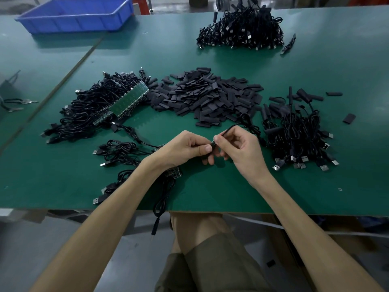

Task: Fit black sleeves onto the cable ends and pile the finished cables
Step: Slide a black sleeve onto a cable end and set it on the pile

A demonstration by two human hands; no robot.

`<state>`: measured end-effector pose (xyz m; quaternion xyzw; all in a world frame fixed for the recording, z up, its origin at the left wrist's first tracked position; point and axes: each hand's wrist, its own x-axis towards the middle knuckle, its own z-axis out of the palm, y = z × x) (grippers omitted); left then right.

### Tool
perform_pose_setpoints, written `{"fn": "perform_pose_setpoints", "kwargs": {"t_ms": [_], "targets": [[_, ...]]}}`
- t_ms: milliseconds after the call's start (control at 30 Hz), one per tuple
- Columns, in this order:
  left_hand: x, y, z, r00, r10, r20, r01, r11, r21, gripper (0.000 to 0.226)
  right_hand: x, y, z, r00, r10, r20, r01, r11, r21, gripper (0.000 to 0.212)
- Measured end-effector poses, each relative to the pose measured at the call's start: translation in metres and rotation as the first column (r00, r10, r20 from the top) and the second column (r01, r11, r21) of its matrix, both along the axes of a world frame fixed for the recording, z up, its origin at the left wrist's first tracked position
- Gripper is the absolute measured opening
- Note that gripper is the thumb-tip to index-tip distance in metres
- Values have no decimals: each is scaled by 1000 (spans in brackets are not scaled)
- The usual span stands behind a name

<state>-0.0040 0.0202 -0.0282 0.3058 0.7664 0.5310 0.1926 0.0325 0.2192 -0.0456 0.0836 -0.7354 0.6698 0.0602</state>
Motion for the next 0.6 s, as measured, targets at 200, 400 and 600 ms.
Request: {"fn": "perform_pose_setpoints", "kwargs": {"t_ms": [200,400,600], "targets": [[-1,-2,1,997,-44,63,42,999,33,27,2,-2,2,1000,13,-9,-13,1000,-5,18],[-1,-1,1,992,-84,96,79,996,52,23,4,-2,6,997,72,-19,-73,997,-21,10],[-3,-3,-2,988,-89,127,82,995,61,21,4,-1,7,994,105,-30,-104,994,23,4]]}}
